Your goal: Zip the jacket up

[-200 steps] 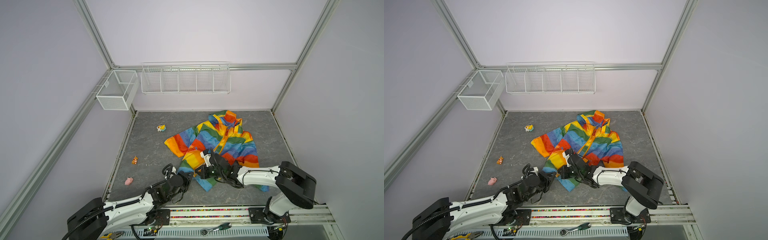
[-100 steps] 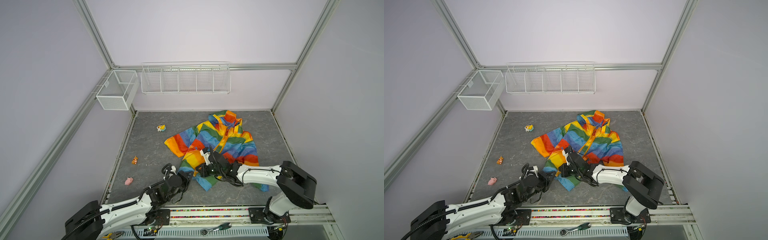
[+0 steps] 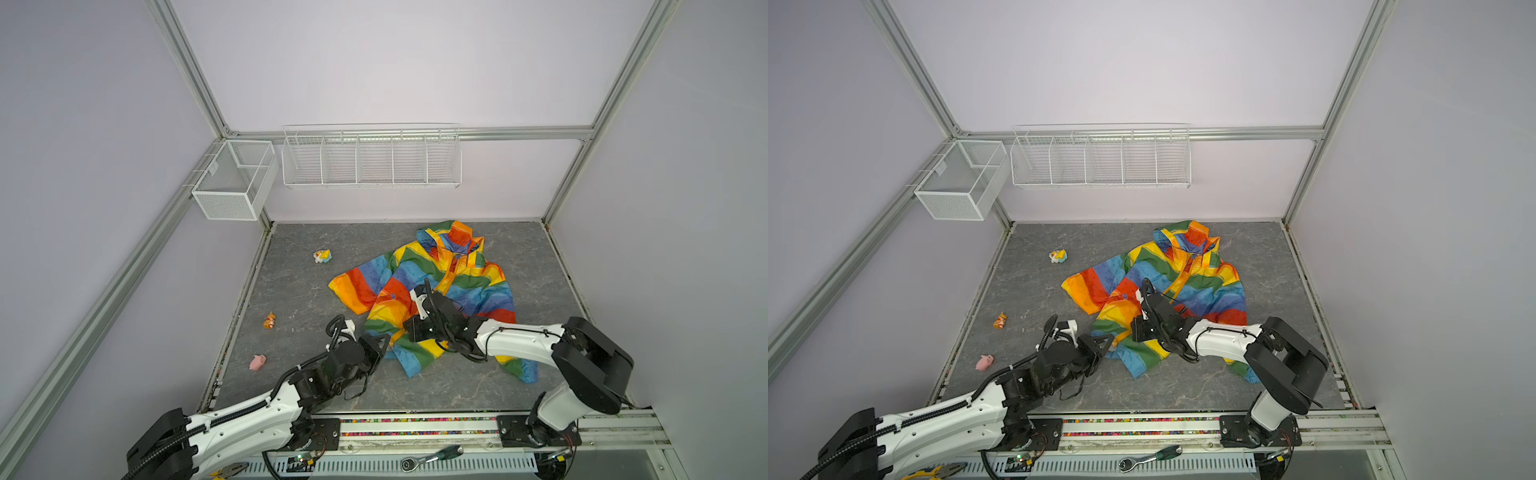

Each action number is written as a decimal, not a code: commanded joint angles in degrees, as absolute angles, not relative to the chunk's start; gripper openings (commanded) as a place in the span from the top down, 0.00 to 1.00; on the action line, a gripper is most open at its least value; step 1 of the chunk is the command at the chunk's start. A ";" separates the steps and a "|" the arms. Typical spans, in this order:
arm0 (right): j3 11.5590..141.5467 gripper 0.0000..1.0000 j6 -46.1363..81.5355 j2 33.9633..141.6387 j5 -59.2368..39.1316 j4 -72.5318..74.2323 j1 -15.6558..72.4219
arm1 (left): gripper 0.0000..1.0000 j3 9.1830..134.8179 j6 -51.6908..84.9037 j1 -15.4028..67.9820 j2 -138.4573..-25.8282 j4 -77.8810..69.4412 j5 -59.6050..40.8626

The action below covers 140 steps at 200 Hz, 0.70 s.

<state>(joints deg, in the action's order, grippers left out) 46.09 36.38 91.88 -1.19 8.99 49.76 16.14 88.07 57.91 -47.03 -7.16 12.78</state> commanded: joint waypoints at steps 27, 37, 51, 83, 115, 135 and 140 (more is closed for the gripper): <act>48.89 0.94 30.38 89.17 1.70 1.29 42.81 | 1.00 23.28 79.06 53.70 -46.26 0.38 10.82; 49.45 0.94 29.77 88.99 1.18 0.78 41.48 | 1.00 24.62 77.43 52.88 -46.31 2.19 10.62; 50.00 0.94 29.12 88.78 0.74 0.12 39.59 | 1.00 26.56 74.86 51.51 -46.94 4.58 10.22; 52.74 0.94 28.18 88.12 -1.97 -0.85 35.46 | 1.00 32.51 67.30 46.51 -51.33 7.51 7.39; 56.08 0.94 26.94 85.66 -5.32 -3.07 30.80 | 1.00 47.97 53.82 42.09 -62.11 12.53 3.37; 59.59 0.94 25.90 83.67 -6.94 -5.83 26.27 | 1.00 64.13 44.56 41.14 -72.49 17.97 0.80; 60.53 0.94 25.61 83.15 -7.34 -6.64 24.96 | 1.00 68.95 42.50 41.05 -75.90 19.14 -0.13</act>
<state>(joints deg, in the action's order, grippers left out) 56.27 28.45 87.05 -6.02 -2.26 30.22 52.01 57.63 42.13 -66.57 13.78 3.14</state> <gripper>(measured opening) 0.066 0.047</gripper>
